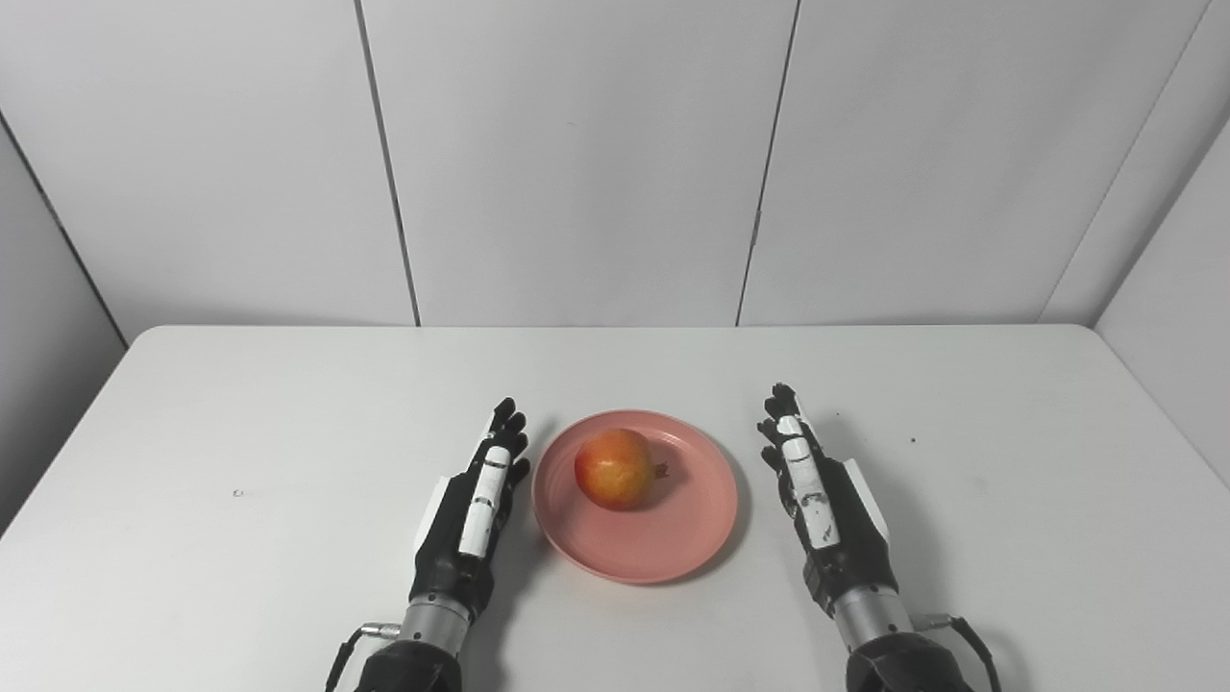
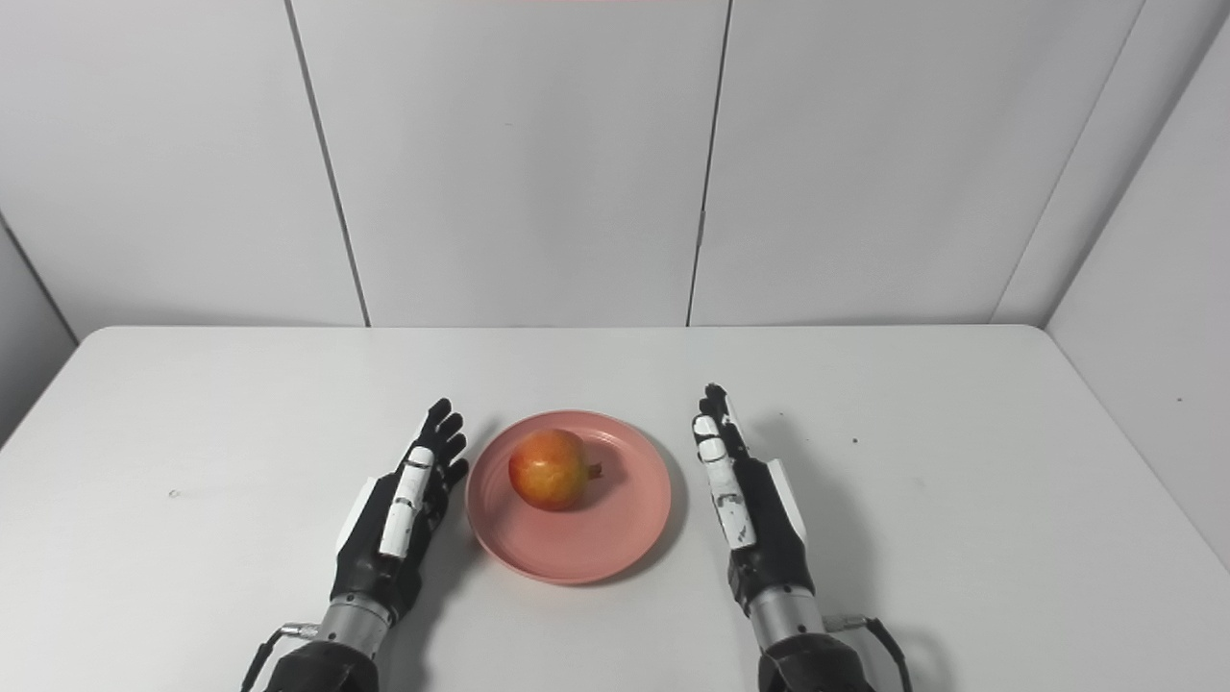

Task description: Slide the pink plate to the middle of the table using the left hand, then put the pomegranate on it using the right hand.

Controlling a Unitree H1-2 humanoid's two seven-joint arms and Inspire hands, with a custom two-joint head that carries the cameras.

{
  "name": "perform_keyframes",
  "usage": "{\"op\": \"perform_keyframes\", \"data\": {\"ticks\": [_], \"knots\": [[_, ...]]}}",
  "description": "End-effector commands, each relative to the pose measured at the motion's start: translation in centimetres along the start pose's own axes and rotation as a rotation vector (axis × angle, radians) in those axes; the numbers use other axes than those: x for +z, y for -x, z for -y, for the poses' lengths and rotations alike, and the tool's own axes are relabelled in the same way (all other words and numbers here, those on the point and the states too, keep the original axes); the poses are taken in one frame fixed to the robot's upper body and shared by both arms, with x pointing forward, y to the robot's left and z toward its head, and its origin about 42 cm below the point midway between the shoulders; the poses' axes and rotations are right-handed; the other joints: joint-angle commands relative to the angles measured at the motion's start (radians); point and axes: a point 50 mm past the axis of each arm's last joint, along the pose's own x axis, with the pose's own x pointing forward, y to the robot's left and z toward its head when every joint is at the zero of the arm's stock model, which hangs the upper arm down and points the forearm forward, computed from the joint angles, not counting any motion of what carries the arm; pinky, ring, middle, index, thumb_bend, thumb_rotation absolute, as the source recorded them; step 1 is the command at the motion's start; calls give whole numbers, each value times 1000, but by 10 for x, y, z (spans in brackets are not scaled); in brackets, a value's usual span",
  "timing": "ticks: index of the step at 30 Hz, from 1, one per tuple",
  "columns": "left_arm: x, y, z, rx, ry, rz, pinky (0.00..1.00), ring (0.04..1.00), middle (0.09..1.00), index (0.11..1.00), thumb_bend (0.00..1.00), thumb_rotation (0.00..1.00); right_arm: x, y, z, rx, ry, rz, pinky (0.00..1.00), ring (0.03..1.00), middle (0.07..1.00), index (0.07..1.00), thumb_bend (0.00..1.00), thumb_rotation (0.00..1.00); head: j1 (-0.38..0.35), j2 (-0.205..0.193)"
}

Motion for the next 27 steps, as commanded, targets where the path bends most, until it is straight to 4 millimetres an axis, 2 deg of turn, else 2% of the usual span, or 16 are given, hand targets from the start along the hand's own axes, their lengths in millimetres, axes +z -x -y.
{"op": "perform_keyframes", "data": {"ticks": [1,8,16,27], "knots": [[8,-1,2,-3,-8,54,1000,1000,1000,1000,416,1000,9,-2,-3,-1,-28,63,1000,1000,1000,1000,303,1000,1,1],[5,-1,5,-10,-15,56,1000,1000,1000,1000,407,1000,3,0,-4,-7,-64,52,1000,1000,1000,1000,251,1000,4,0],[3,0,6,-9,-20,69,1000,1000,1000,1000,396,1000,-3,5,-3,-4,-77,35,1000,997,1000,1000,303,1000,0,-1],[5,1,7,-4,-34,77,1000,1000,1000,1000,407,1000,-4,6,-5,-4,-86,35,1000,996,1000,1000,305,1000,0,5]]}}
